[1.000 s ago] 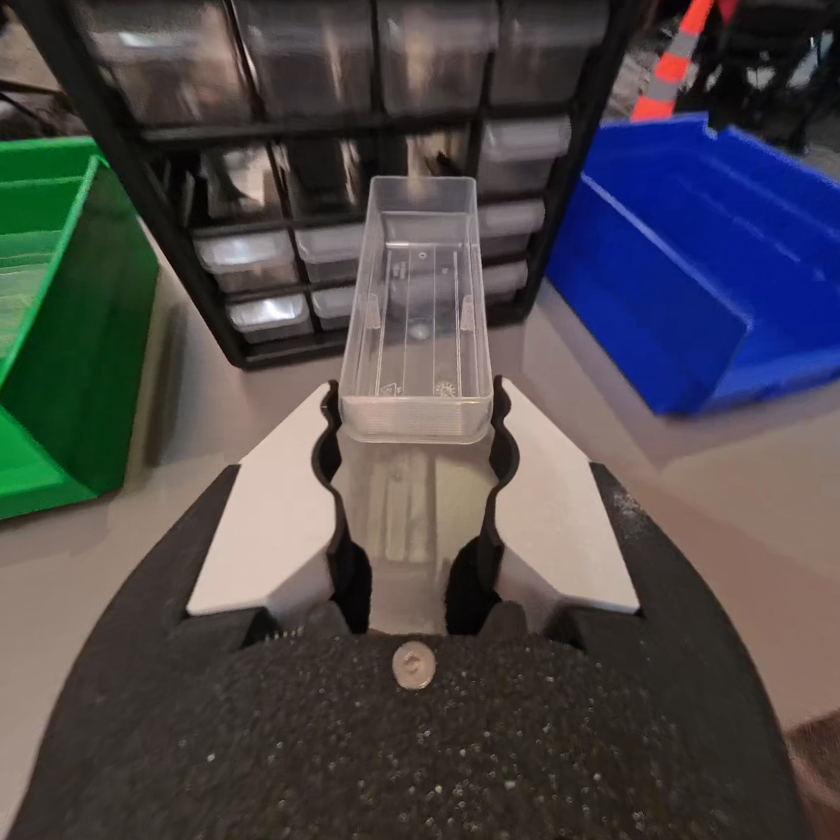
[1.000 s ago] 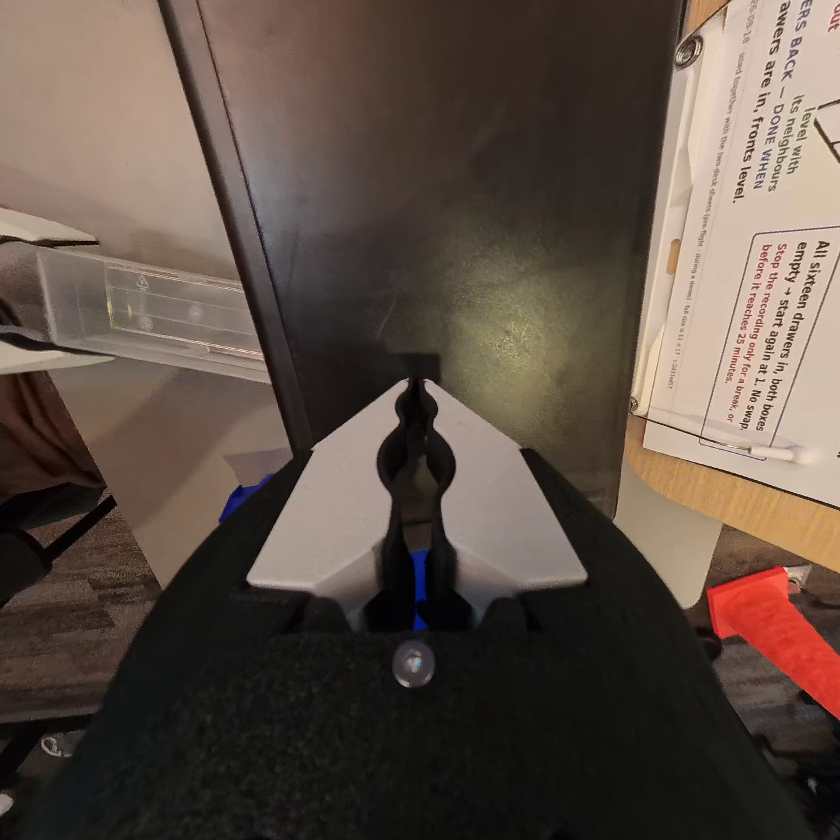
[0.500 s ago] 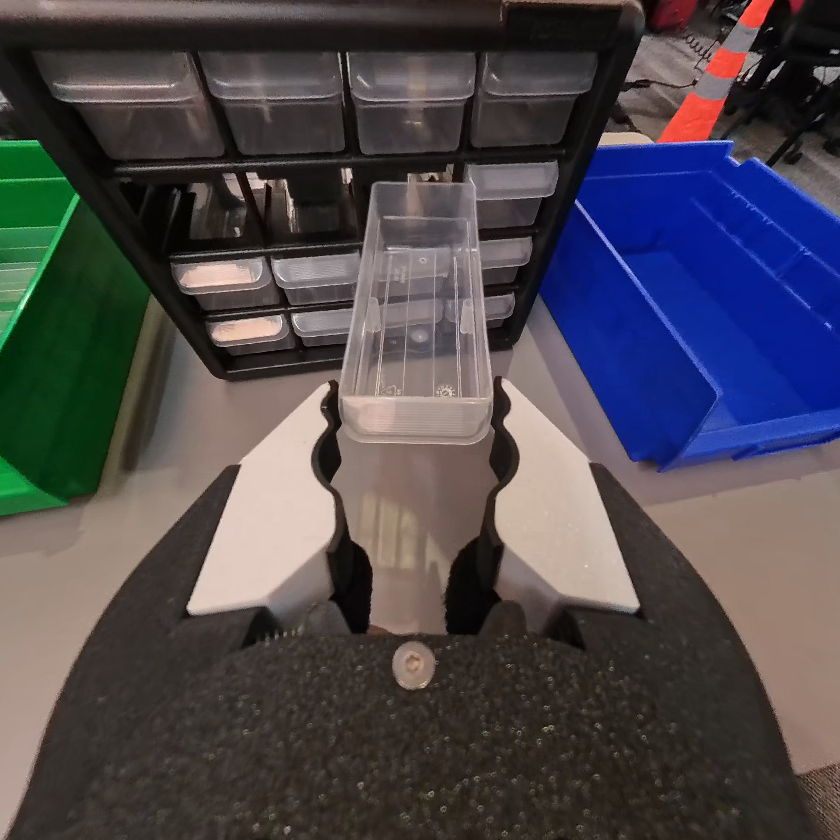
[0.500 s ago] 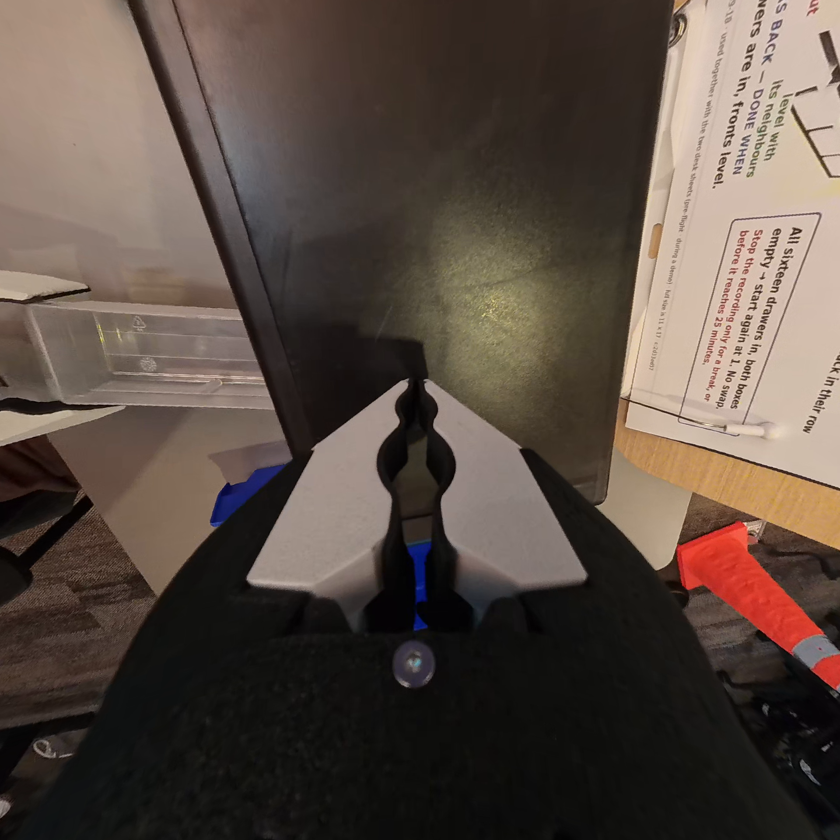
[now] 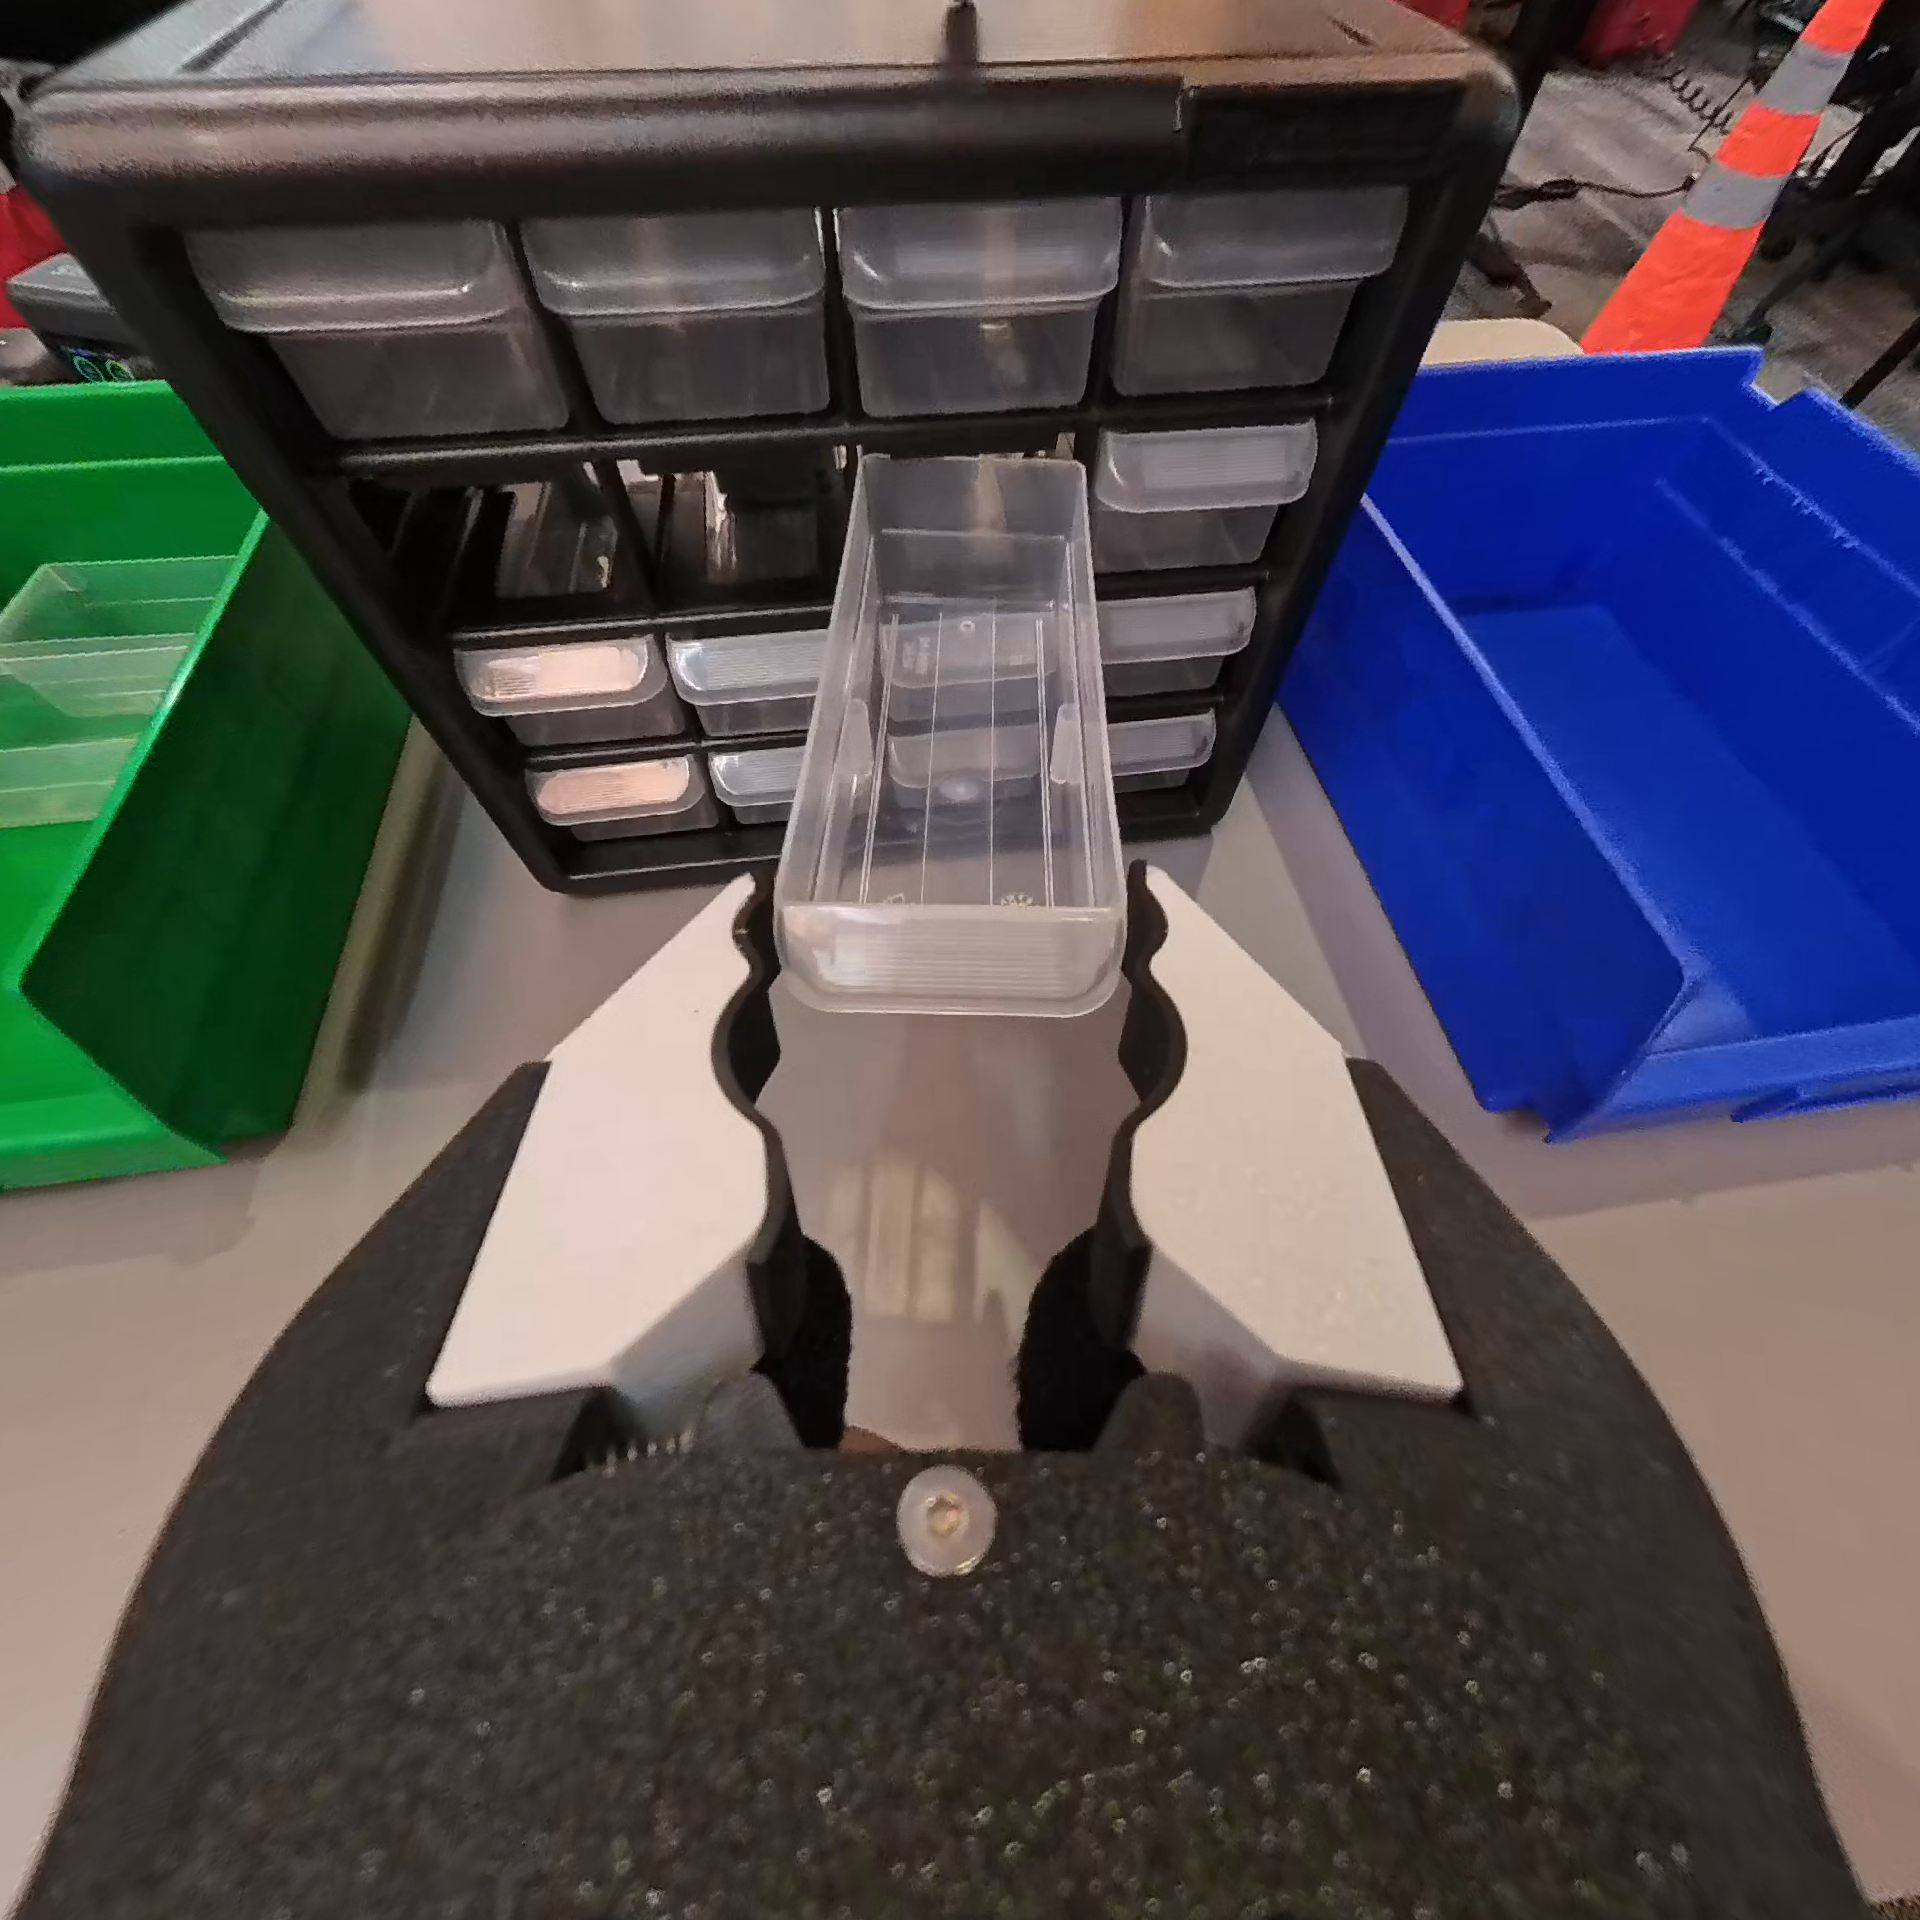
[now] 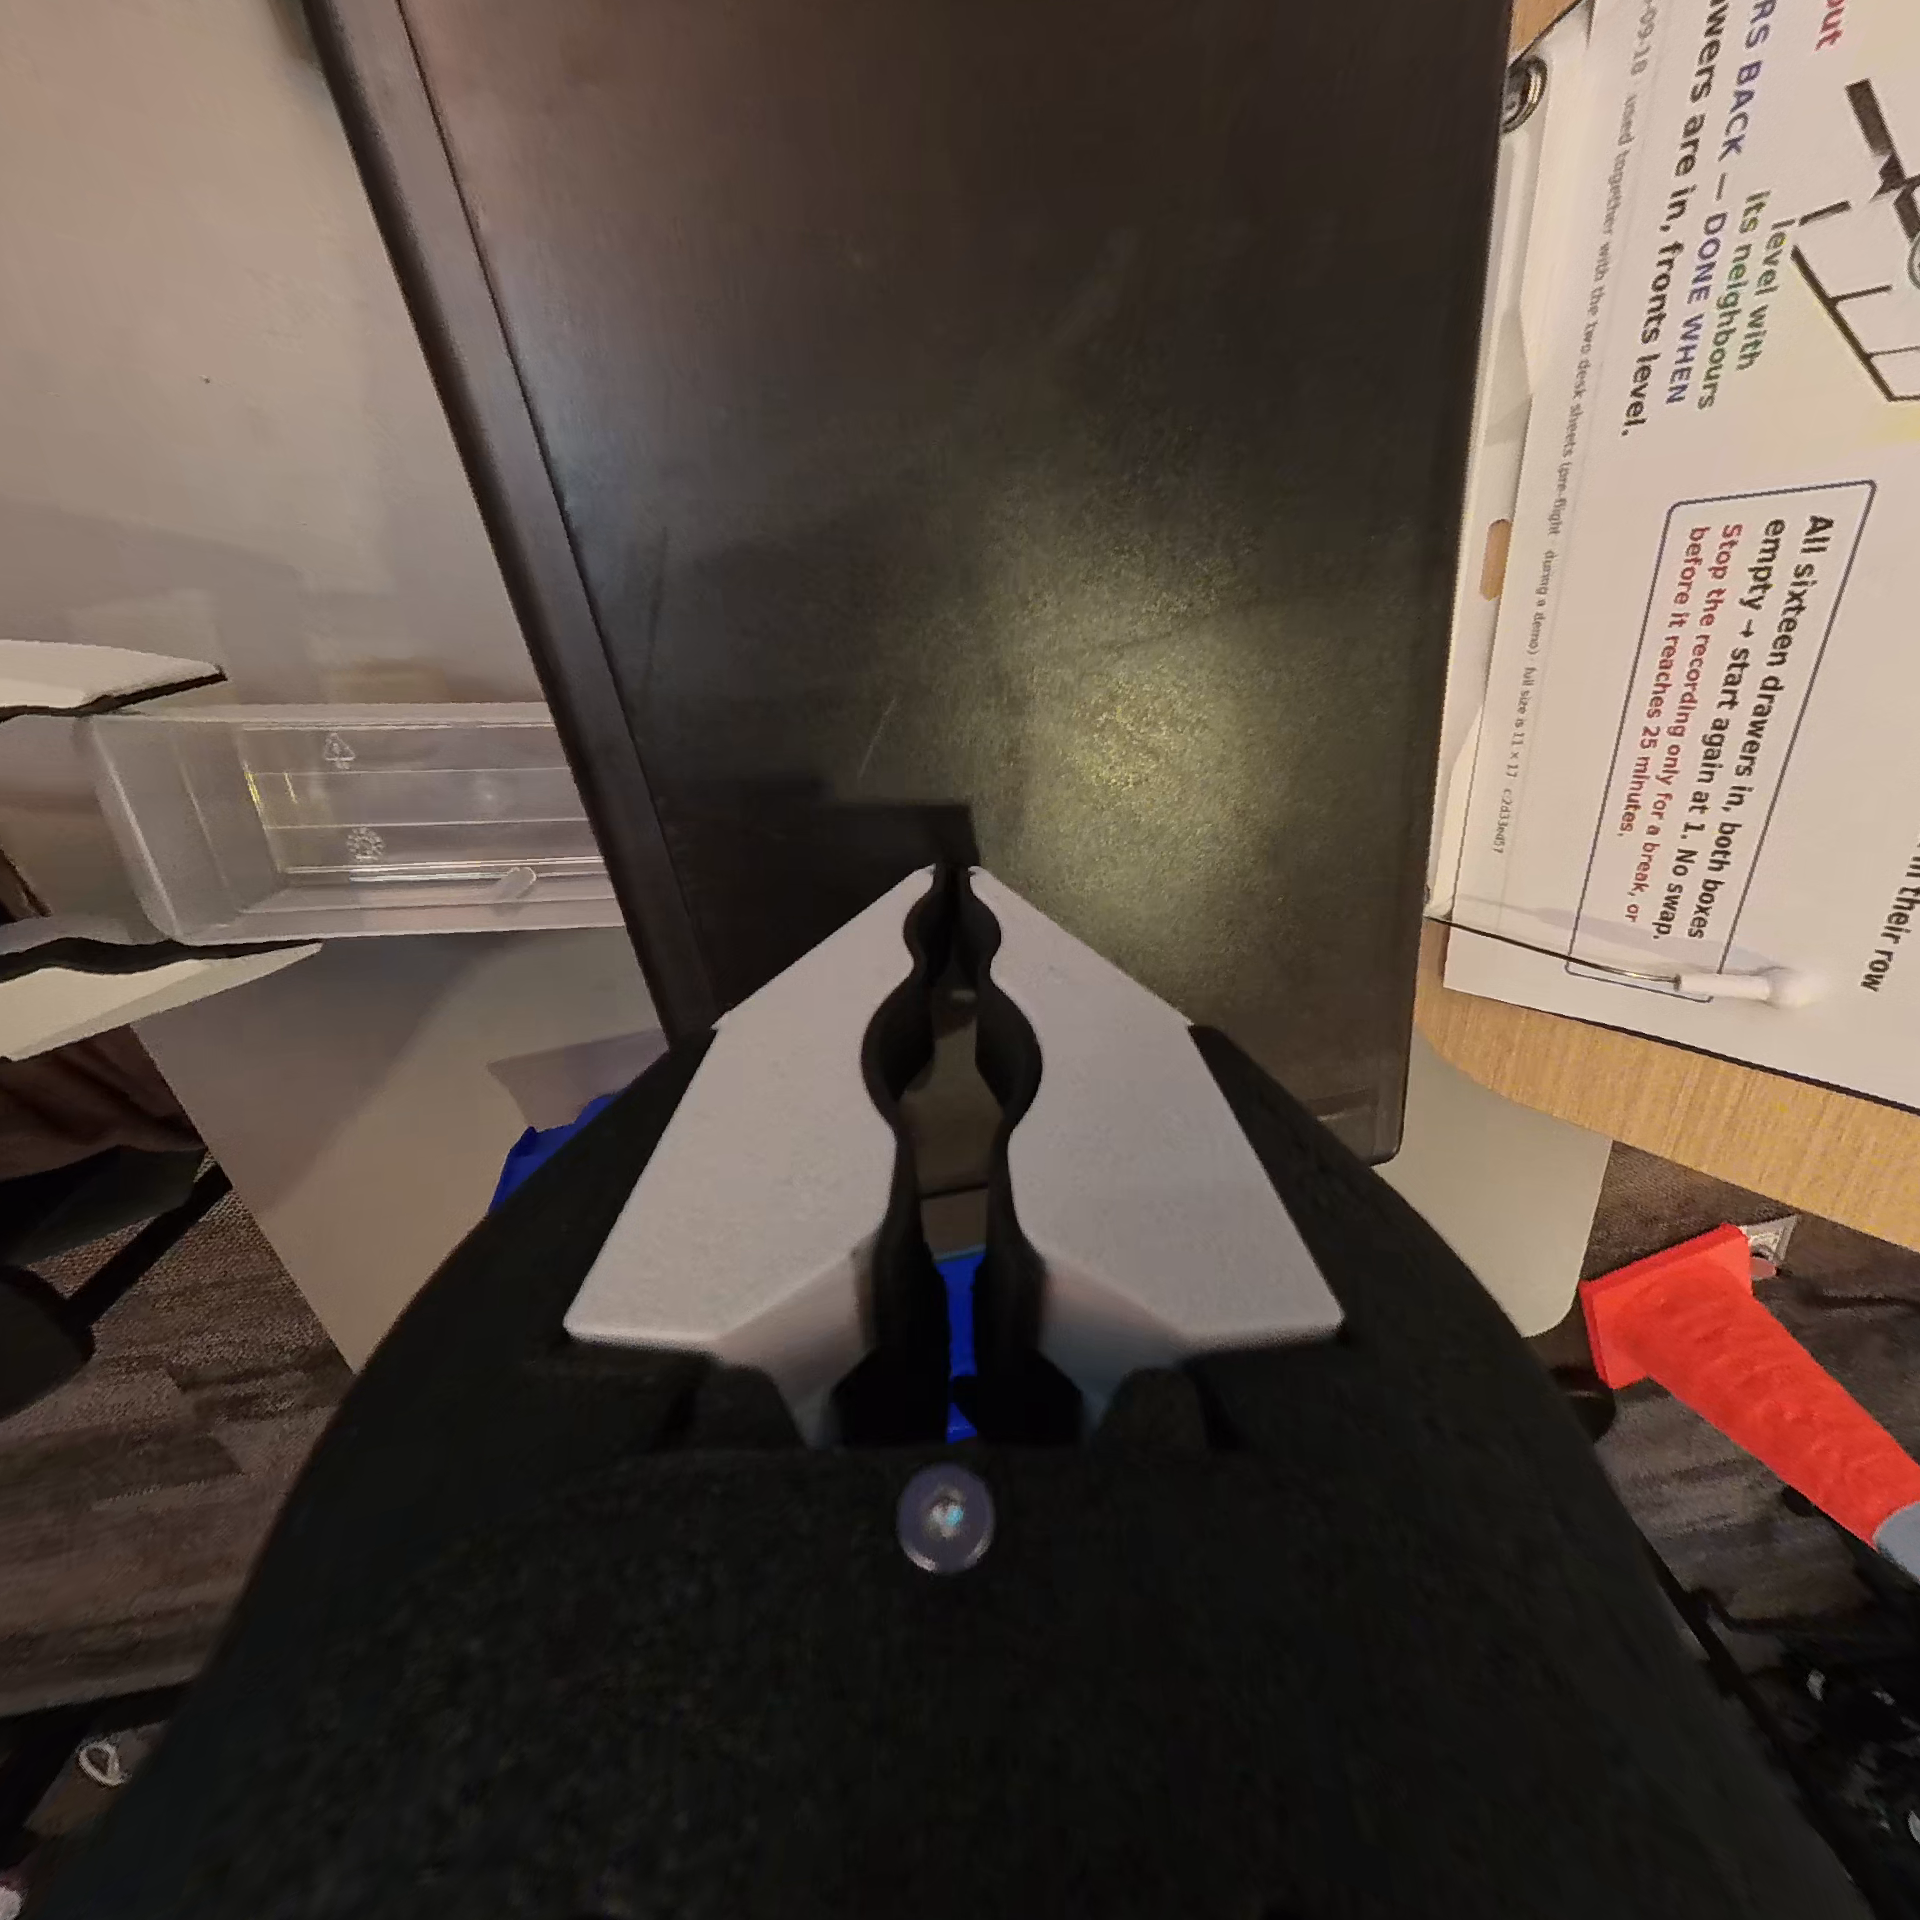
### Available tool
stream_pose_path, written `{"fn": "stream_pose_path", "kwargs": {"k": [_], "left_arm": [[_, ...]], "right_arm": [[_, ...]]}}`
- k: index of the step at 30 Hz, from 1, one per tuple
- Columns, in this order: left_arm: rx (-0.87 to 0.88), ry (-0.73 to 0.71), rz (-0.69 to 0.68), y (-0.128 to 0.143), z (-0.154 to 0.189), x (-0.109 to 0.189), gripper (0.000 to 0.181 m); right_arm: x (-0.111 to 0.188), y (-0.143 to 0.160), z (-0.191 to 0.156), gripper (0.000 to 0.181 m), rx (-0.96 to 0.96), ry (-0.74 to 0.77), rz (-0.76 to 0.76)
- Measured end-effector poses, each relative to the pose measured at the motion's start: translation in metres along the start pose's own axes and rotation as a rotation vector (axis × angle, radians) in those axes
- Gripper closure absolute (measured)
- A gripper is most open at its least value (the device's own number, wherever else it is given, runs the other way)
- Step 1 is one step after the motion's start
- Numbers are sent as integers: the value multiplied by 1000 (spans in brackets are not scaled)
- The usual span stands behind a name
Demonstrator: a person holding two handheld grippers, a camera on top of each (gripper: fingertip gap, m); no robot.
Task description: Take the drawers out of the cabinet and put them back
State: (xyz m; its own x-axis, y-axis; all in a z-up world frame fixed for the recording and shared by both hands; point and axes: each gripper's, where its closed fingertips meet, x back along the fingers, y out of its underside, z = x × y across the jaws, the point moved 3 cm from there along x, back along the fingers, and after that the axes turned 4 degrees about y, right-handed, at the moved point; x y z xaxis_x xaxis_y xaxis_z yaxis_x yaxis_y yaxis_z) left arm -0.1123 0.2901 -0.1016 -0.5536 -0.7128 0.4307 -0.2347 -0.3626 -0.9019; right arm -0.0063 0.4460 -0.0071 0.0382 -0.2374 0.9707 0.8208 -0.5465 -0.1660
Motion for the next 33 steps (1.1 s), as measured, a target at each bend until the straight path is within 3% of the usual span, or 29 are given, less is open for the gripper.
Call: {"fn": "stream_pose_path", "kwargs": {"k": [16,24,33], "left_arm": [[-27,-92,151,-11,11,-4,117],[-4,-103,152,-2,13,-25,117],[25,-136,193,-23,9,-60,116]], "right_arm": [[0,1,0,181,-15,-3,28],[0,1,0,181,-16,-14,14],[0,1,1,181,-27,-29,11]]}}
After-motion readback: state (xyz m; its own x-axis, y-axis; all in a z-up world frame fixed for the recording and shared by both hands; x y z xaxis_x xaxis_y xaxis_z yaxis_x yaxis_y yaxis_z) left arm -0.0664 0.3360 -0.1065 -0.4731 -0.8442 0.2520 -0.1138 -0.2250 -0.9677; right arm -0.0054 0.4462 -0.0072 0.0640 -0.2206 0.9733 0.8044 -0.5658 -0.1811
